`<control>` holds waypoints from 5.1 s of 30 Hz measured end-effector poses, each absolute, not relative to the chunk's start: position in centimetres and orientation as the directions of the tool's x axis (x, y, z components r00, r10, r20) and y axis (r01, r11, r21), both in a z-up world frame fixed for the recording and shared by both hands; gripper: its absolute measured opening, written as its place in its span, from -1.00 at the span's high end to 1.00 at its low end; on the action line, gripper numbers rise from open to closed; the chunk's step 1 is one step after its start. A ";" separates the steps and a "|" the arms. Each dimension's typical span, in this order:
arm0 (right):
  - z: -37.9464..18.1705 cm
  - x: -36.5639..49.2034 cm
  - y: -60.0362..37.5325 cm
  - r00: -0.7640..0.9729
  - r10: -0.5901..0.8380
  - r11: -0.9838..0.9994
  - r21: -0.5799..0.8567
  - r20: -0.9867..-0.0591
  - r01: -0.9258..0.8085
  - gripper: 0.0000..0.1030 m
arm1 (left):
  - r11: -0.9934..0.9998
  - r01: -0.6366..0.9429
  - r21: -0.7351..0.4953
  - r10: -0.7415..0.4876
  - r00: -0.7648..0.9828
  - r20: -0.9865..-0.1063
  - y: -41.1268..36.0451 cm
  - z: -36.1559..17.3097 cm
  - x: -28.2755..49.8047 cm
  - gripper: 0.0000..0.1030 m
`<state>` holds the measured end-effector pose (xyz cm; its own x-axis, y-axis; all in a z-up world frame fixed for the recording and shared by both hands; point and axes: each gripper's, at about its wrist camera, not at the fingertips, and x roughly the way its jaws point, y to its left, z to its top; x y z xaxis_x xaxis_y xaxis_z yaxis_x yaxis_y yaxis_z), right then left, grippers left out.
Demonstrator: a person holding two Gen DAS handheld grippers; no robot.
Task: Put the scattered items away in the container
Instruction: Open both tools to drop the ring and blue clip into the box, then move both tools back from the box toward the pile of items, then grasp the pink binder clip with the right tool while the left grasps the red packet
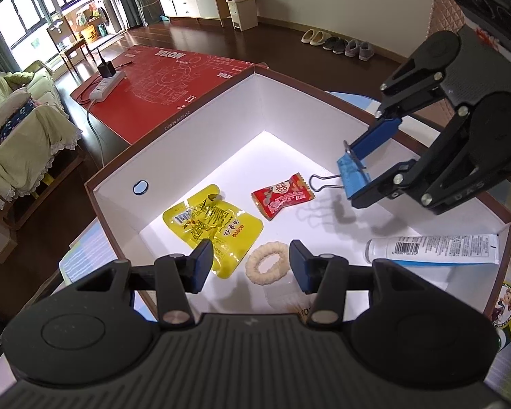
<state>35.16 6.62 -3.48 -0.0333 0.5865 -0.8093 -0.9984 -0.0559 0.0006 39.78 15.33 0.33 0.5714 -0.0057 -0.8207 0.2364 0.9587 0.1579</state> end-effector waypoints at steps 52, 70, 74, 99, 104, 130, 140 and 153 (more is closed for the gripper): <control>2.3 28.6 -3.1 0.020 0.635 0.138 0.088 -0.772 -0.986 -0.77 | 0.976 0.061 0.209 0.131 0.602 -0.788 9.4 6.1 31.8 -0.67; 5.6 25.3 -7.8 0.068 0.675 0.156 0.052 -0.735 -0.986 -0.77 | 0.971 0.042 0.233 0.151 0.650 -0.745 6.7 9.0 26.6 -0.73; 6.0 24.5 -8.6 0.074 0.680 0.157 0.047 -0.729 -0.986 -0.77 | 0.971 0.041 0.237 0.153 0.655 -0.740 6.2 9.3 25.5 -0.73; 6.7 20.7 -14.2 0.072 0.716 0.168 0.071 -0.694 -0.983 -0.77 | 0.975 0.038 0.219 0.138 0.669 -0.730 3.8 9.0 19.3 -0.75; 6.0 20.5 -15.5 0.053 0.731 0.154 0.088 -0.680 -0.984 -0.77 | 0.978 0.046 0.202 0.120 0.667 -0.736 3.7 7.7 18.1 -0.75; -2.1 21.9 -18.4 0.024 0.629 0.235 0.160 -0.777 -0.959 -0.76 | 0.990 0.123 0.067 -0.021 0.604 -0.796 4.5 0.5 15.7 -0.73; -4.8 22.7 -15.1 0.014 0.589 0.195 0.126 -0.808 -0.973 -0.76 | 0.989 0.140 0.046 -0.043 0.571 -0.820 5.9 -1.3 18.1 -0.70; -8.2 24.0 -11.5 -0.039 0.540 0.111 0.118 -0.841 -0.987 -0.30 | 0.985 0.172 -0.005 -0.095 0.520 -0.849 6.9 -3.8 21.1 -0.65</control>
